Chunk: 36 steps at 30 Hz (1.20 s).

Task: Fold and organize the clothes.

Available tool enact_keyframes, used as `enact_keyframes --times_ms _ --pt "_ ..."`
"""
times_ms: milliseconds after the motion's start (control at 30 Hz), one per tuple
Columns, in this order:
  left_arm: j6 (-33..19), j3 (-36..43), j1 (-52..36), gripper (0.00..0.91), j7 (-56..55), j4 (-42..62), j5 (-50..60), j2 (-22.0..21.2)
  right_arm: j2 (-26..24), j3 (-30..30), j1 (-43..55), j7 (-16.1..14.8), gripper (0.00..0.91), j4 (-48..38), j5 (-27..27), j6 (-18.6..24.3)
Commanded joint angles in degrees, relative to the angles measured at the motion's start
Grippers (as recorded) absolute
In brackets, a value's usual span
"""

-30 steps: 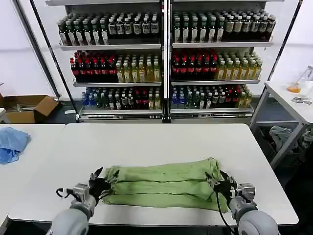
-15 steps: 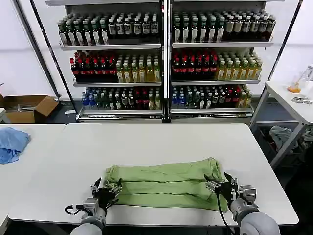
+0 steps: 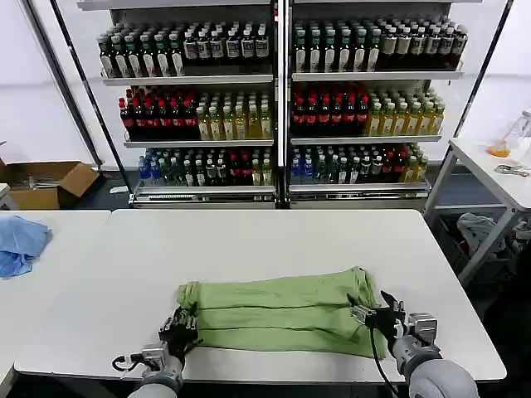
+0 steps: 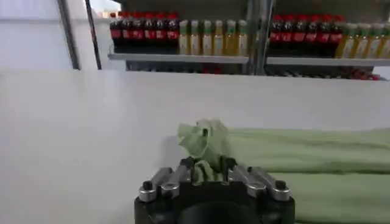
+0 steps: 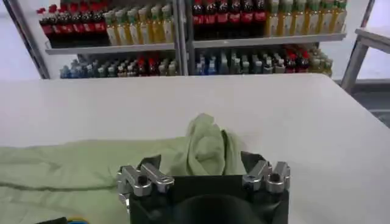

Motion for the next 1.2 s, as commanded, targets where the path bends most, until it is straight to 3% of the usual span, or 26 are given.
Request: enact_keyframes --times_ms 33,233,533,700,900,1033,1200 --pt "-0.9 -2.1 1.4 0.02 0.8 -0.5 -4.4 -0.1 -0.1 0.1 0.0 0.0 0.907 0.1 0.2 0.0" --pt "-0.9 -8.3 2.0 0.02 1.6 -2.1 -8.6 3.7 -0.7 0.7 0.0 0.2 0.907 0.4 0.9 0.0" --pt "0.1 -25.9 2.1 0.02 2.9 0.2 -16.4 17.5 -1.4 1.4 1.0 0.4 0.907 0.3 1.9 0.1" --pt "1.7 -32.9 1.4 0.02 3.7 0.0 -22.6 20.9 -1.3 1.3 1.2 0.4 0.907 0.5 2.0 0.1" --pt "4.9 -33.5 1.3 0.02 4.5 -11.3 -45.2 18.6 -1.5 1.6 1.1 0.3 0.907 1.0 1.9 0.0" --pt "5.1 -25.0 0.8 0.02 4.9 -20.1 -52.9 13.3 -1.8 1.5 1.4 0.1 0.907 0.8 1.7 0.2" --pt "4.8 -13.1 -0.1 0.02 4.8 -22.6 -54.4 7.5 -2.3 1.4 1.7 -0.1 0.907 0.7 1.6 0.4"
